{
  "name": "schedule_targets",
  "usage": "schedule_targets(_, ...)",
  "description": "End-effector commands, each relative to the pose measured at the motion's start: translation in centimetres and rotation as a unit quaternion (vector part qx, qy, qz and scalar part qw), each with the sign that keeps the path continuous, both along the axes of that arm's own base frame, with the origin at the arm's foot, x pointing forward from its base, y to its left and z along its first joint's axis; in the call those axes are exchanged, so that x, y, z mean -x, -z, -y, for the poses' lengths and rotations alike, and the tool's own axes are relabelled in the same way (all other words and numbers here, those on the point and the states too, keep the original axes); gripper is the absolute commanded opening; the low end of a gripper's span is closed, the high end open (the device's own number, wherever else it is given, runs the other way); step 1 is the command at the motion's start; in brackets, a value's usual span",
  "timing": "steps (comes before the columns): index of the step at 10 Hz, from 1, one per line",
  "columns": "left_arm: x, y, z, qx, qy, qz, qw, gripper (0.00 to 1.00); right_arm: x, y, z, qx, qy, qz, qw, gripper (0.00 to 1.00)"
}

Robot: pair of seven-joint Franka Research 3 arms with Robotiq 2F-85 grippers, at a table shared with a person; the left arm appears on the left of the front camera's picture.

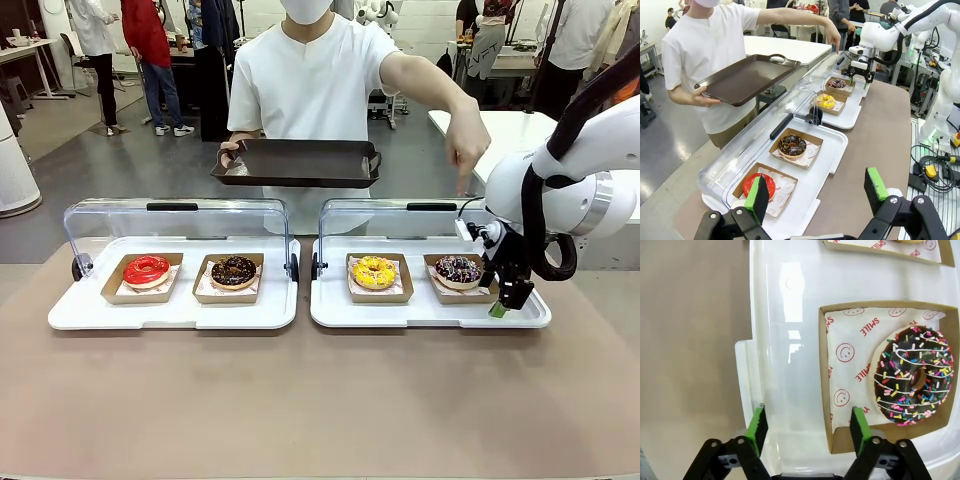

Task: Provide the desired donut to the person.
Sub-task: Pick up and lift the Paper togo box containing the Donut pointed at by the person.

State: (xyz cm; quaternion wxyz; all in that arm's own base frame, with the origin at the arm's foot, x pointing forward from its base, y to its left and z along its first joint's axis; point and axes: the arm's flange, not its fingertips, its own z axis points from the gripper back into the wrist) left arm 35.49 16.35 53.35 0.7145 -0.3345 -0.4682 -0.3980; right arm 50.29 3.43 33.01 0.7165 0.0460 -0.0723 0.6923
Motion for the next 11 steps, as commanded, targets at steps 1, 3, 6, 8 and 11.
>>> schedule_targets(1,0.00,-0.12,-0.08,0.005,0.001,0.006,1.000,1.00,-0.73,0.23,0.27,-0.010,-0.010,0.005,1.000,0.32)
schedule_targets(3,0.00,-0.12,-0.08,0.005,0.001,0.006,1.000,1.00,-0.62,0.43,0.33,-0.010,-0.009,0.002,1.000,0.00)
schedule_targets(6,0.00,-0.12,-0.08,0.005,0.001,0.006,1.000,1.00,-0.58,0.42,0.19,-0.010,-0.011,0.003,1.000,0.00)
schedule_targets(8,0.00,-0.12,-0.08,0.005,0.001,0.006,1.000,1.00,-0.57,0.41,0.19,-0.008,-0.010,0.001,1.000,0.00)
schedule_targets(11,0.00,-0.12,-0.08,0.005,0.001,0.006,1.000,1.00,-0.33,0.05,-0.10,-0.005,-0.015,0.003,1.000,0.00)
